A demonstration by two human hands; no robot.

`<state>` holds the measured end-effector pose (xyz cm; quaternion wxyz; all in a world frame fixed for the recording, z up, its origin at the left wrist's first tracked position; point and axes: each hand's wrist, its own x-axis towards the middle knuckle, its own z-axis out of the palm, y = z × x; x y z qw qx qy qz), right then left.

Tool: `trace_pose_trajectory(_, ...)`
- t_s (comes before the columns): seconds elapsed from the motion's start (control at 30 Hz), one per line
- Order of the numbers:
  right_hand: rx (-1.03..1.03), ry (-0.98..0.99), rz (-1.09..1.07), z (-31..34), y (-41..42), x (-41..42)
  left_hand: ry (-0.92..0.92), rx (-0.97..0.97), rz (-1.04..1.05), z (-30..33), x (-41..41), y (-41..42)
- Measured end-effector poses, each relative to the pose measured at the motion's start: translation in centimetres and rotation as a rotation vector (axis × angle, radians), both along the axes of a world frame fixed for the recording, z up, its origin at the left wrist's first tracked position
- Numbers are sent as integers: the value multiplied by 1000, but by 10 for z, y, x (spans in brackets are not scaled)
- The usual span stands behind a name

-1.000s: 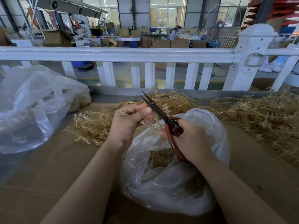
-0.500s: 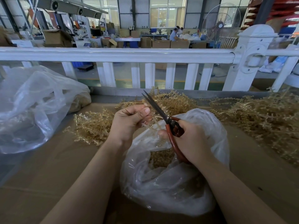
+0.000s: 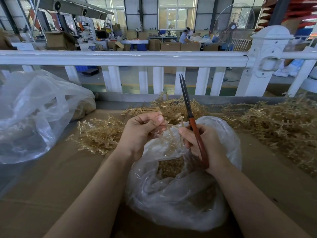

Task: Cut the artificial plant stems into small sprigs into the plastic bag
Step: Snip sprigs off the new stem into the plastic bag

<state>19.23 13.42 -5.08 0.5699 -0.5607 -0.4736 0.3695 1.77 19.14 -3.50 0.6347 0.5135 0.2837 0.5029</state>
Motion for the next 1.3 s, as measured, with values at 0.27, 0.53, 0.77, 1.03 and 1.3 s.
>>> trace_pose_trajectory(0.27,85,200,-18,-2,-1,3,-10,-263,-249,6,-3,-4)
trace_pose_trajectory(0.53,128,202,-98,0,0,3,98,-212,-324,1,-4,-2)
trace_pose_trajectory(0.77,156,222,-72,1,0,1,156,-94,-243,1,2,-3)
trace_pose_trajectory(1.03,150,182,-127,-3,1,4,42,-115,-299,1,-2,-1)
trace_pose_trajectory(1.3,116,-119,-232,-9,4,-1,-65,-106,-157,-1,0,2)
